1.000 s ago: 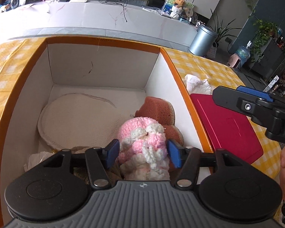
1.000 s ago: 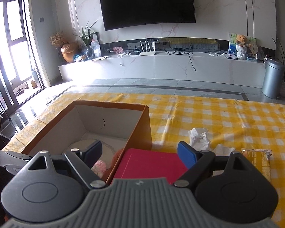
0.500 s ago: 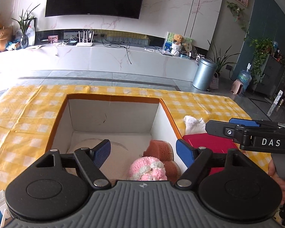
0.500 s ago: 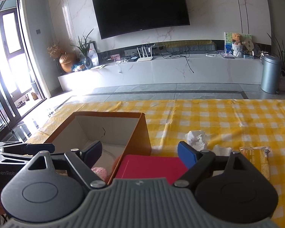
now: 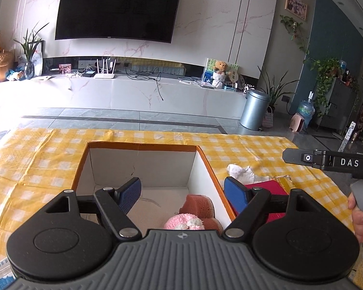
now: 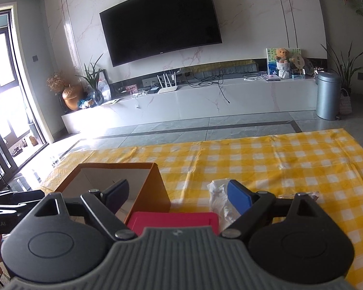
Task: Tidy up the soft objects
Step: 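Move both open tools back toward the tissue and yellow snack packet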
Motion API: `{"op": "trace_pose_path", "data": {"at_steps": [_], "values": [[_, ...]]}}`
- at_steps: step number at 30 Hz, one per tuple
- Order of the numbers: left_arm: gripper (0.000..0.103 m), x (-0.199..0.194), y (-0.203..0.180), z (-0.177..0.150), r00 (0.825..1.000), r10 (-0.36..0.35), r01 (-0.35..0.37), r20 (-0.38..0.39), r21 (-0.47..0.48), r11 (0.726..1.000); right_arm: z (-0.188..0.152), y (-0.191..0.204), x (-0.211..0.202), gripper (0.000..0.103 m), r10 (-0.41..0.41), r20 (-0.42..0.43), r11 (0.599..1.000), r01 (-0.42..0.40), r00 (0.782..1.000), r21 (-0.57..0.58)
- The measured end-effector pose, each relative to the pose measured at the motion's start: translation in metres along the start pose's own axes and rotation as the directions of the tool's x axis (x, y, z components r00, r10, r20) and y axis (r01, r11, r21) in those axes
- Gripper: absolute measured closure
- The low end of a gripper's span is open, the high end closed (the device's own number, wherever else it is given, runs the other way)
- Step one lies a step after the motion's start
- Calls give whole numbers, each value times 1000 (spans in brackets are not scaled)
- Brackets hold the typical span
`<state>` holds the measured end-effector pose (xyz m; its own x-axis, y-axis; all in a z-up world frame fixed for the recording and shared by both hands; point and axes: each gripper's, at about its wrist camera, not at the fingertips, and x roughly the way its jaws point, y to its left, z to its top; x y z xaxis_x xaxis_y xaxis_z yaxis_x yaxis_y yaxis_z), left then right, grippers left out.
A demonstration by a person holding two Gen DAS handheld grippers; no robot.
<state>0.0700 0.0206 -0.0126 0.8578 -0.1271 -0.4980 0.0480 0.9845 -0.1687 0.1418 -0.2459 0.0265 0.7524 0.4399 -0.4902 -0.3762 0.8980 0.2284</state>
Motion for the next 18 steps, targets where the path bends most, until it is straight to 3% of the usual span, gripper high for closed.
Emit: {"op": "trace_pose_path", "data": {"at_steps": [8,13,18], "values": [[12,-7,-12,2,1000,10,-11,10,35,999,13,-40,-30,11,-118,55,992,116,991,42],[12,-8,-28,6,1000,12,-12,8,54,998,12,-73,-46,10,-237,61,968,231,970,95],[13,-7,-55,9,1000,12,-14,16,104,995,5,-103,-49,9,-307,22,943,301,951,140]]}}
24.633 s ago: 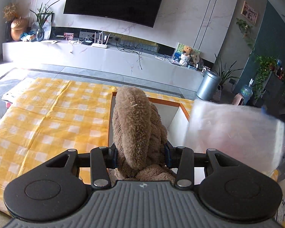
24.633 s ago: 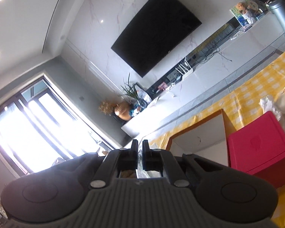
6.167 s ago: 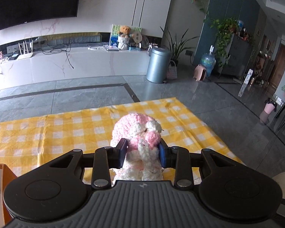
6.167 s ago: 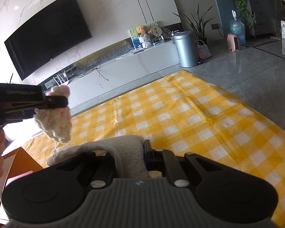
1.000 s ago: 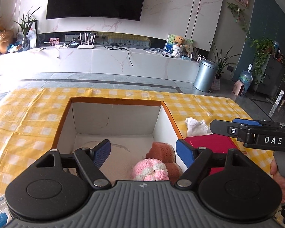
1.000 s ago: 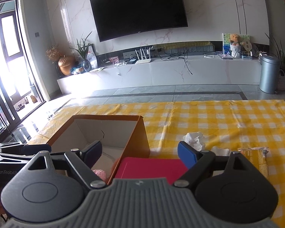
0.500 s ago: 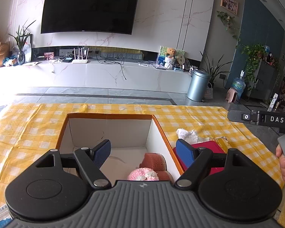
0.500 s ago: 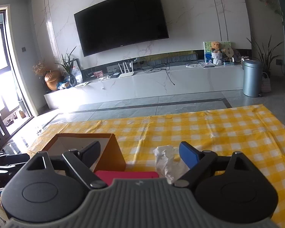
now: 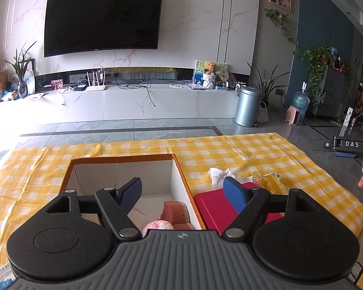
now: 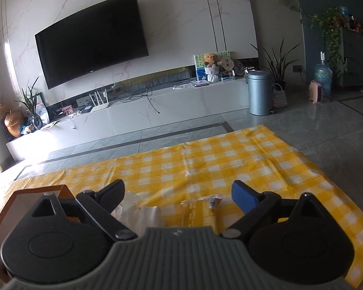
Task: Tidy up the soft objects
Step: 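Move both open tools back toward the tissue and yellow snack packet, then grasp the white tissue with the left tool while right tool grasps the yellow packet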
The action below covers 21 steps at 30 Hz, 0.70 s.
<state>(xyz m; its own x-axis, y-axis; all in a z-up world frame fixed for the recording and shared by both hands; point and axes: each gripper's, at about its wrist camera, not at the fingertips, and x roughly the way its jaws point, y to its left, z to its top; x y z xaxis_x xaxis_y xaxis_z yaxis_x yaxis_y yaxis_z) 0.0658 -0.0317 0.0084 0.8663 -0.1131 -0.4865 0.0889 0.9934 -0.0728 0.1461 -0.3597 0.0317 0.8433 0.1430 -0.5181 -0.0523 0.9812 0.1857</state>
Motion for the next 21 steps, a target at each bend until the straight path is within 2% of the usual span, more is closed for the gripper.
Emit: {"op": "trace_pose_path", "data": {"at_steps": [4,6,10,14,21], "values": [[13,4,-28,6,1000,5,-4,-9,62,998,-3,-19,7,9,-69,-25,998,69,997,11],[17,9,-42,10,1000,16,-14,-21,84,996,-6,-29,12,8,-72,-37,997,74,997,31],[17,18,-69,13,998,16,-8,-56,146,989,-12,-48,23,8,-80,-77,992,87,994,93],[17,32,-89,17,996,16,0,-85,182,983,-16,-60,41,8,-98,-122,989,110,988,97],[17,66,-116,20,991,30,5,-134,251,968,-31,-75,74,8,-53,-204,985,86,977,153]]}}
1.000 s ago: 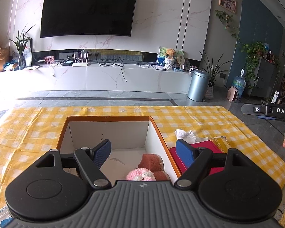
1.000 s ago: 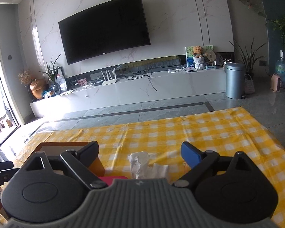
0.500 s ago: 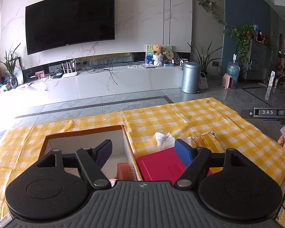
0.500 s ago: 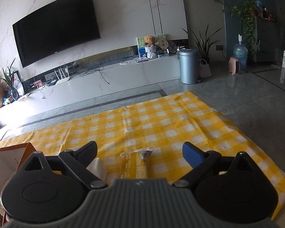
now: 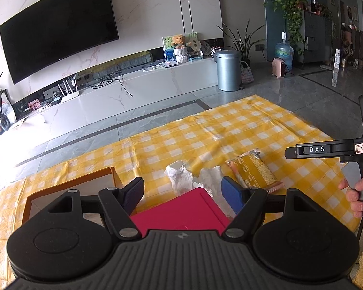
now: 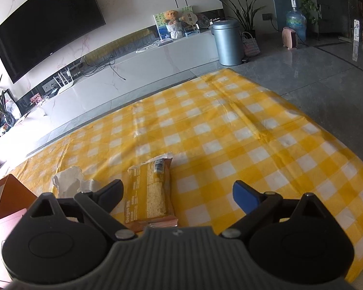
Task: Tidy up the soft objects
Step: 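Grasp the white tissue with the left tool while right tool grasps the yellow packet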
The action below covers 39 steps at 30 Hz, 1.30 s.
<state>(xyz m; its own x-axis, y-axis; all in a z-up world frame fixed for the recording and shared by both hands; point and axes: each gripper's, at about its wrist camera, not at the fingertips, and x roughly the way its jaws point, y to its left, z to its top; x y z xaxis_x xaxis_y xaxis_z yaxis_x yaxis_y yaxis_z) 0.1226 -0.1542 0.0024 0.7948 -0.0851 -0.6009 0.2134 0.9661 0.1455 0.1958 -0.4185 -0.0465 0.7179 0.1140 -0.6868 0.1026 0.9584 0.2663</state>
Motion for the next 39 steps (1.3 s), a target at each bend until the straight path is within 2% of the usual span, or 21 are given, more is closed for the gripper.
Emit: {"op": "trace_pose_path", "data": {"at_steps": [6,10,14,18,20,22,26,30,36,39], "values": [[17,34,-17,12,997,2,1,-75,44,999,-2,17,33,8,65,-47,998,-65,997,6],[17,61,-19,19,988,9,3,-151,79,997,-12,33,62,8,32,-103,998,-38,994,-56],[16,92,-15,30,973,44,-19,-228,111,994,-19,40,80,8,8,-130,995,-20,991,-97],[15,126,-9,38,940,29,4,-339,99,995,-18,34,88,8,31,-144,999,-36,989,-29],[14,142,-8,41,917,23,20,-399,105,994,-18,32,90,8,41,-150,999,-42,988,-6],[14,157,-9,44,892,23,24,-452,99,995,-19,34,90,8,36,-152,999,-39,988,-14],[13,182,-12,46,857,23,33,-515,98,995,-21,42,92,8,-10,-151,995,-5,988,-96],[13,205,-23,44,824,40,44,-565,135,990,-22,42,95,8,2,-161,996,-17,987,-92],[13,228,-32,44,808,72,35,-585,169,985,-24,44,96,8,-6,-166,994,-13,986,-113],[13,238,-34,42,794,99,21,-600,189,982,-23,44,96,8,-4,-167,994,-15,986,-112]]}}
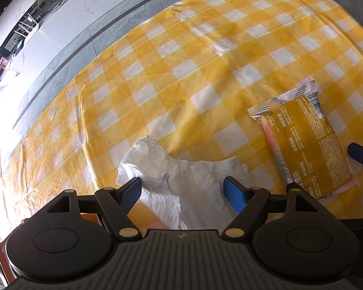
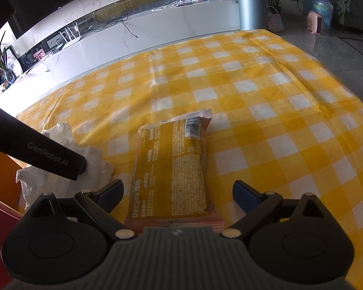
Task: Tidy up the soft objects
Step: 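Grasp the white tissue with the left tool while right tool grasps the yellow packet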
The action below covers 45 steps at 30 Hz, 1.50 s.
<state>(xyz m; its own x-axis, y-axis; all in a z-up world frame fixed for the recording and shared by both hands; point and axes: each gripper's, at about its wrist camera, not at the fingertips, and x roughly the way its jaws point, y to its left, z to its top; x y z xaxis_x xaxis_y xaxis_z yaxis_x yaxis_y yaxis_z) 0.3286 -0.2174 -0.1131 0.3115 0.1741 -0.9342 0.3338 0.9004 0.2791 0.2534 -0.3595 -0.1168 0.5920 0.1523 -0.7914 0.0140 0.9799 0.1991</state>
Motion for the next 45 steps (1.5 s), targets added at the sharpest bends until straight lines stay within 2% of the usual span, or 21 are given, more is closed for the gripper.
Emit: {"op": "trace_pose_path", "data": {"at_steps": [3,5,7,9,11,15,19,23,27,29,31,32,33,34,36,39,42,44,45], "values": [[13,1,2,5,1000,-23,23,-3,3,1000,0,2,0,9,3,0,1000,-3,1000,-7],[13,7,2,8,997,-61,61,-52,-2,998,0,3,1,9,1,-2,1000,-1,1000,-13],[14,19,5,12,985,-96,90,-145,-44,995,0,3,1,9,-3,-1,1000,2,1000,-18],[15,25,8,12,978,-112,97,-175,-96,991,0,3,1,9,-1,-3,1000,1,1000,-17],[15,27,10,13,975,-130,111,-182,-109,988,0,2,1,9,-2,-7,1000,2,1000,-13],[15,27,8,13,975,-124,108,-184,-95,990,1,-1,3,9,-15,-20,1000,15,1000,2],[15,27,0,18,973,-132,127,-188,-38,991,1,-2,2,9,-11,-18,1000,11,1000,11],[13,31,-5,25,969,-118,109,-219,-52,993,-1,1,2,9,-9,-23,1000,9,1000,-6],[5,37,-12,31,970,-88,86,-226,-20,996,-2,4,2,10,-1,-24,1000,1,1000,-13],[6,38,-12,33,967,-93,87,-237,-34,996,-1,3,1,10,10,-20,1000,-10,1000,-4],[21,38,-8,34,962,-140,127,-233,-67,990,0,2,1,10,11,-15,1000,-11,1000,5],[38,38,-7,34,958,-173,159,-227,-81,984,0,1,1,12,9,-14,1000,-9,1000,9],[48,38,-7,33,957,-193,179,-218,-83,980,0,1,1,13,9,-15,1000,-9,1000,12],[51,37,-7,32,959,-196,185,-204,-72,980,0,1,2,14,8,-17,1000,-8,1000,14],[69,34,-12,29,964,-203,198,-174,-47,979,-1,0,2,14,8,-18,1000,-8,1000,12],[81,32,-9,24,965,-219,208,-142,-91,974,-1,0,1,16,12,-11,1000,-12,1000,13],[88,24,0,21,960,-261,248,-98,-128,960,-2,1,0,26,5,3,1000,-5,1000,-3],[89,17,6,18,949,-312,300,-50,-162,940,-2,2,-3,42,21,28,1000,-21,999,-8],[89,13,7,16,948,-318,310,-26,-165,936,-1,2,-5,45,21,36,1000,-21,999,-5]]}}
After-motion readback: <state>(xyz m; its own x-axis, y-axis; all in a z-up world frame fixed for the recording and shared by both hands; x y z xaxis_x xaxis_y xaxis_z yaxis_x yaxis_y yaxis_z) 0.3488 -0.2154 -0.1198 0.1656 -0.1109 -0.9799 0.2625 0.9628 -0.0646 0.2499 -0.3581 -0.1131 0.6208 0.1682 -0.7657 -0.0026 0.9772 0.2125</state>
